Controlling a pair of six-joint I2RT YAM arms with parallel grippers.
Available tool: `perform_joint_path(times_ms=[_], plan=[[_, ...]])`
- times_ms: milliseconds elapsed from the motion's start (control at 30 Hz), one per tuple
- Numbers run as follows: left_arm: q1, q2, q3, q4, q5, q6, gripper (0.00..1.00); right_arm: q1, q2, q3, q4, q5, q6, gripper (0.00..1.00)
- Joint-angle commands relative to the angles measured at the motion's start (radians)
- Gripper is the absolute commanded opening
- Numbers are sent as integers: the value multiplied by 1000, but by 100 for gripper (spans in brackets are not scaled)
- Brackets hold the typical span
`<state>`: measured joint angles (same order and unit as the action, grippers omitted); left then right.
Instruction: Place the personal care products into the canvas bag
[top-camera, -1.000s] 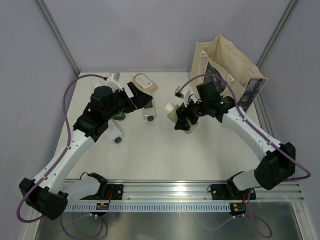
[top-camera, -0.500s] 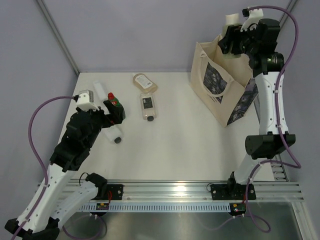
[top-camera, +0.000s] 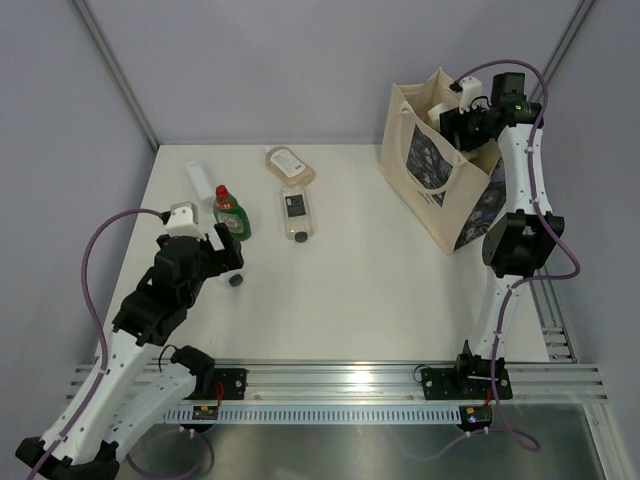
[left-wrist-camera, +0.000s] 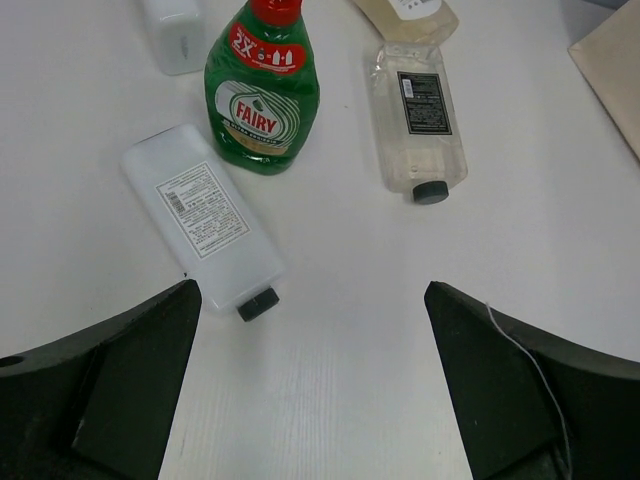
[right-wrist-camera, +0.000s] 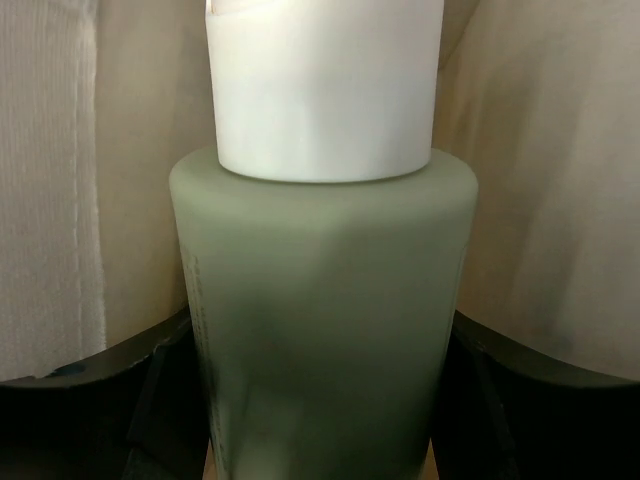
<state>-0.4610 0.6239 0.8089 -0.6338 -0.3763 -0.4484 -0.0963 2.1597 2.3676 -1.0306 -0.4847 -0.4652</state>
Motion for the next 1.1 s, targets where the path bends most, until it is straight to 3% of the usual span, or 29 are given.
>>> perform_joint_path(times_ms=[0, 100, 567, 700, 833, 933, 1067], plan=[[15, 60, 4, 59, -35, 43, 99, 10, -54, 58, -12, -84, -84, 27], [41, 140, 33, 68, -24, 57, 99, 10, -41, 53, -58, -72, -101, 45], [234, 533, 128, 262, 112, 82, 99, -2, -60, 94, -135, -49, -108, 99], [251, 614, 197, 248, 105, -31, 99, -16, -99, 104, -134, -74, -92, 100], [251, 663, 191, 263, 146, -261, 98, -31, -147, 78, -112, -106, -64, 100], [248, 684, 174, 255, 68, -439, 96, -37, -201, 44, -88, -140, -47, 100], [211, 752, 208, 263, -31, -533, 94, -37, -242, 12, -66, -181, -24, 100]])
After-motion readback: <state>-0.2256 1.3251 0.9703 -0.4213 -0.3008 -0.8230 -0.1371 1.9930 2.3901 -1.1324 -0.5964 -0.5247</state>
